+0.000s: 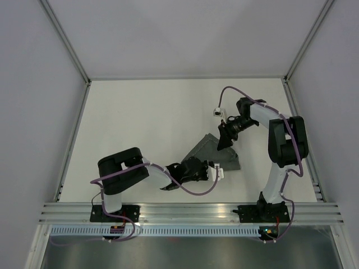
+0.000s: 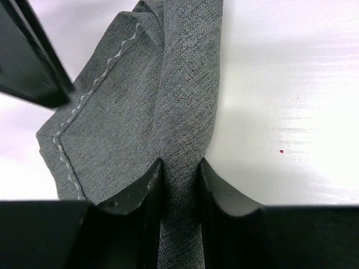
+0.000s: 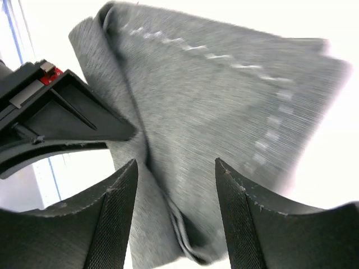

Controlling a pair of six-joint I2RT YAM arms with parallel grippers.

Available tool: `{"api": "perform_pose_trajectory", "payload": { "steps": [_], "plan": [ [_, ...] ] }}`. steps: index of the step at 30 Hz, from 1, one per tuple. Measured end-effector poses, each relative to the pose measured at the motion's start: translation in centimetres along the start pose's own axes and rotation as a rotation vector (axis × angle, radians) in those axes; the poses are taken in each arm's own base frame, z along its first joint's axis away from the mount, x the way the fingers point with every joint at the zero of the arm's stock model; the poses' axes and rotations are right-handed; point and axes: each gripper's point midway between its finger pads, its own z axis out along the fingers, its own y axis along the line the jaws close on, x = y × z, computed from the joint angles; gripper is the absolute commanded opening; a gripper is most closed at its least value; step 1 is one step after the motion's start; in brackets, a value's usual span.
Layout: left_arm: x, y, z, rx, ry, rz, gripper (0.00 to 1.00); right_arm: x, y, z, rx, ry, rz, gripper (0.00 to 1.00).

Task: Fold the napkin, place the utensils inside, and roll it up
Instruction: Roll the napkin with the utensil

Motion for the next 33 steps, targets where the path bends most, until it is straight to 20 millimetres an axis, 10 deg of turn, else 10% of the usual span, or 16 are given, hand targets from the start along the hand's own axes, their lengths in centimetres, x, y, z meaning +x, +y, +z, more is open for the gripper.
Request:
{"api": "perform_pose_trajectory", "payload": {
  "steps": [6, 12, 33],
  "plan": [
    [0.3, 0.6, 0.0, 0.063, -0.034, -0.133, 0.02, -1.8, -1.4, -4.7, 0.133, -0.170, -0.048, 0.63],
    [0.6, 1.5, 0.2, 0.189, -0.040, -0.307, 0.02, -1.0, 1.3, -6.3, 0.277, -0.268, -0.170, 0.66],
    [1.2, 3.1, 1.8, 0.586, 0.056, -0.761, 0.02, 4.3, 3.9, 1.3, 0.496, -0.128, -0.601, 0.73]
  ]
}}
